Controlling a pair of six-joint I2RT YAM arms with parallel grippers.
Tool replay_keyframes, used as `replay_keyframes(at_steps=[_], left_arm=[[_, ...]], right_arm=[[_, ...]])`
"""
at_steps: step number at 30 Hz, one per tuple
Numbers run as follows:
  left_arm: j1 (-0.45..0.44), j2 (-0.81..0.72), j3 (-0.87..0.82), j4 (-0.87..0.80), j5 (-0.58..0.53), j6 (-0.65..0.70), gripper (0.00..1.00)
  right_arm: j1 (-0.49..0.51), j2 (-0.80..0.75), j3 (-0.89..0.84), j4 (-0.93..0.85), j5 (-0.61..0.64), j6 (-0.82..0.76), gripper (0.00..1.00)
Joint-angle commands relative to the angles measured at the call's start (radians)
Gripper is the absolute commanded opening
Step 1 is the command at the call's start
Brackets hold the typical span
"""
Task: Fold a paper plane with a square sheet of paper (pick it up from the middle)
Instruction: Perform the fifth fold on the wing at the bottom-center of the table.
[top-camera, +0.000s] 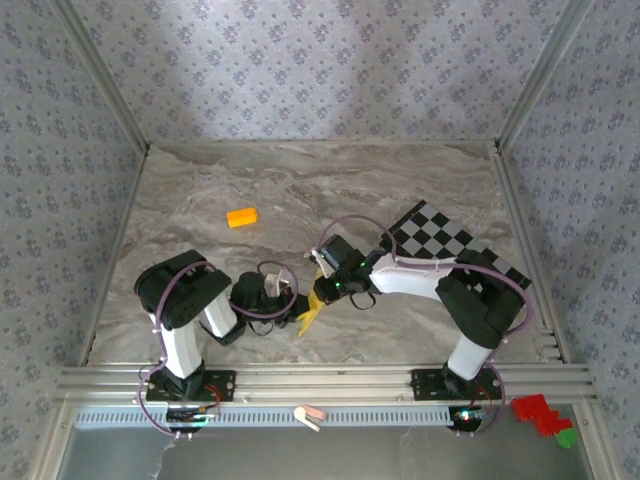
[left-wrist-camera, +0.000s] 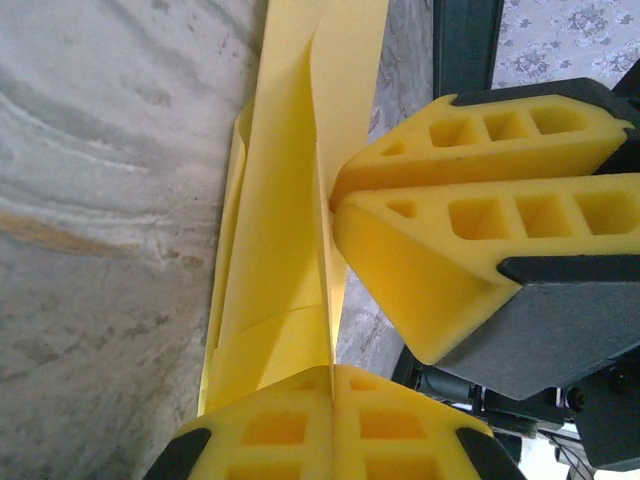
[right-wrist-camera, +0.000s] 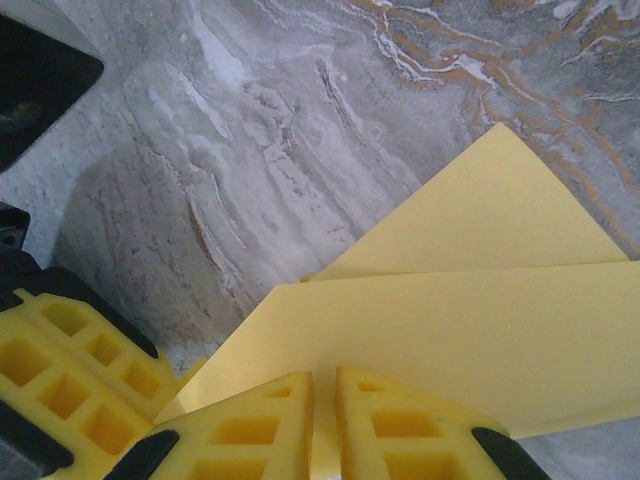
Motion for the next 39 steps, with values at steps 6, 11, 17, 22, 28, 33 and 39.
replay_keyframes(at_steps=[6,11,17,22,28,33,39], left_arm=[[0.001,0.014,-0.019,-0.244,-0.067,0.061,0.0],[0.001,0.005,-0.018,-0.259,-0.067,0.069,0.0],[0.001,0.004,-0.01,-0.271,-0.061,0.074,0.0],[0.0,-0.017,-0.009,-0.295,-0.062,0.086,0.04],[-0.002,-0.093,0.003,-0.394,-0.067,0.125,0.13],[-0.005,-0.23,0.026,-0.57,-0.082,0.195,0.2],[-0.005,-0.487,0.078,-0.929,-0.145,0.326,0.26]], right_arm=[[-0.013,0.033,-0.006,-0.001,0.005,-0.03,0.15],[-0.015,0.045,-0.014,-0.002,0.009,-0.036,0.15],[-0.017,0.055,-0.024,-0.014,0.012,-0.042,0.14],[-0.018,0.059,-0.039,-0.03,0.014,-0.043,0.14],[-0.022,0.064,-0.04,-0.051,0.013,-0.043,0.13],[-0.022,0.069,-0.039,-0.058,0.006,-0.047,0.13],[-0.023,0.074,-0.04,-0.053,-0.004,-0.043,0.12]])
